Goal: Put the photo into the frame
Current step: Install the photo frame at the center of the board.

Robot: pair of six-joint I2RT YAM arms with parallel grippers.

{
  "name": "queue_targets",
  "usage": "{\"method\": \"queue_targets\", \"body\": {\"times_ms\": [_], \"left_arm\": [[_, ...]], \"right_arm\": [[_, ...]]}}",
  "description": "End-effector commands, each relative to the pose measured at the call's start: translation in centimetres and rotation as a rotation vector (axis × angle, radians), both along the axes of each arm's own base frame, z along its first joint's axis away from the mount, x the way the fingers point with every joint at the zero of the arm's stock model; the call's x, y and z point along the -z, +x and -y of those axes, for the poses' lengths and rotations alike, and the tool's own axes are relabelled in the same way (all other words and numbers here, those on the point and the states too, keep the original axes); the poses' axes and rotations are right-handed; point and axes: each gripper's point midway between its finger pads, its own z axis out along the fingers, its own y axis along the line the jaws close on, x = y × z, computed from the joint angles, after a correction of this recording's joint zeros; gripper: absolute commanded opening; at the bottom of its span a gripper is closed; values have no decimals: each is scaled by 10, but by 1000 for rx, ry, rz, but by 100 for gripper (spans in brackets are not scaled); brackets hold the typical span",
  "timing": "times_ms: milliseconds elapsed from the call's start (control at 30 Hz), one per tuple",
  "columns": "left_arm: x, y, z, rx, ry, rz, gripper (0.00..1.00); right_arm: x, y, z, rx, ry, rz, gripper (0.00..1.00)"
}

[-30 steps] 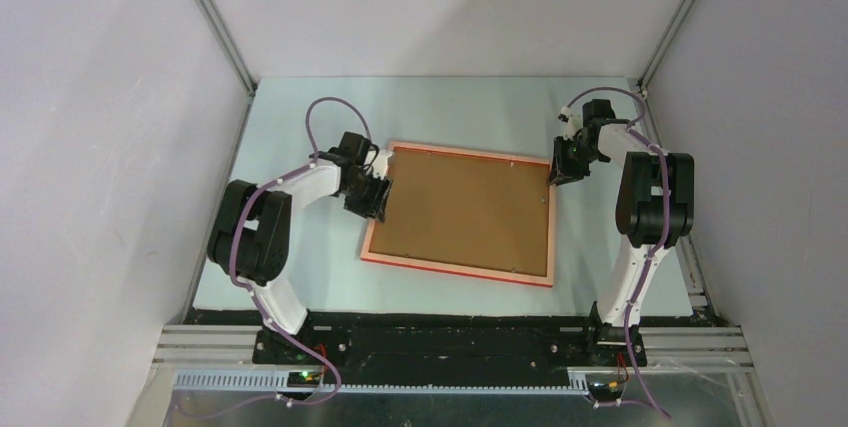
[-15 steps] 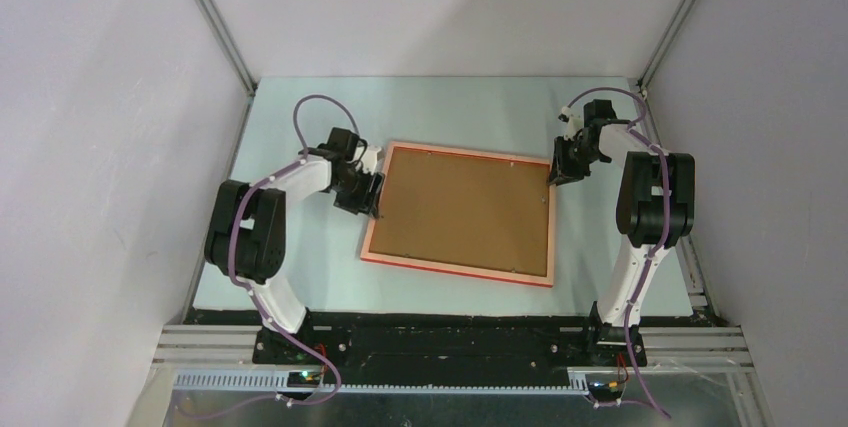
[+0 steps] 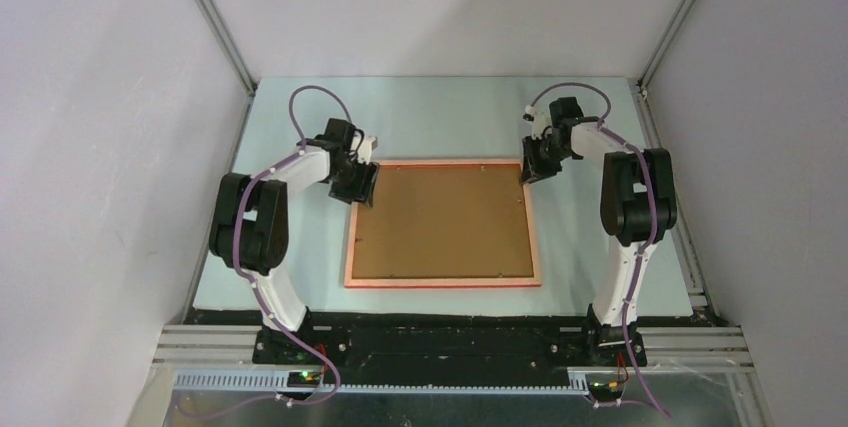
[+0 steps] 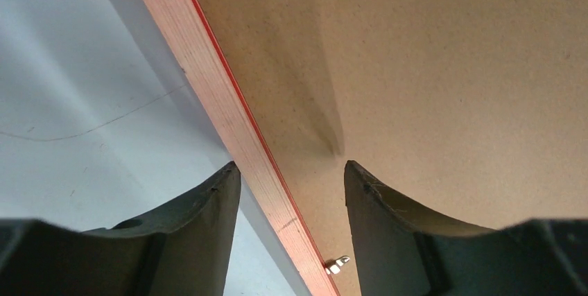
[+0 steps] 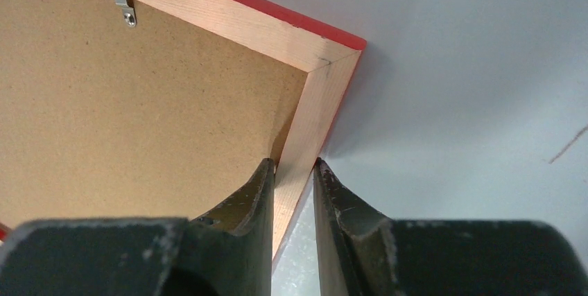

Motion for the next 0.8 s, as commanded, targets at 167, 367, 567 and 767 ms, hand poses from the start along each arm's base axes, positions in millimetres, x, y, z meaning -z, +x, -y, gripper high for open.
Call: {"method": "queue_targets", "body": {"times_ms": [167, 367, 567, 767], "left_arm": [[0, 0, -10, -60, 5, 5, 54], [3, -6, -18, -80, 5, -11, 46], [5, -12, -19, -97, -42, -46, 35], [5, -16, -17, -95, -63, -60, 16]], "right_arm": [[1, -6, -26, -101, 41, -12, 9], [-1, -4, -20, -87, 34, -2, 14], [-2, -1, -12, -63, 32, 2, 24], [-12, 0, -6, -36, 45, 15, 35]]}}
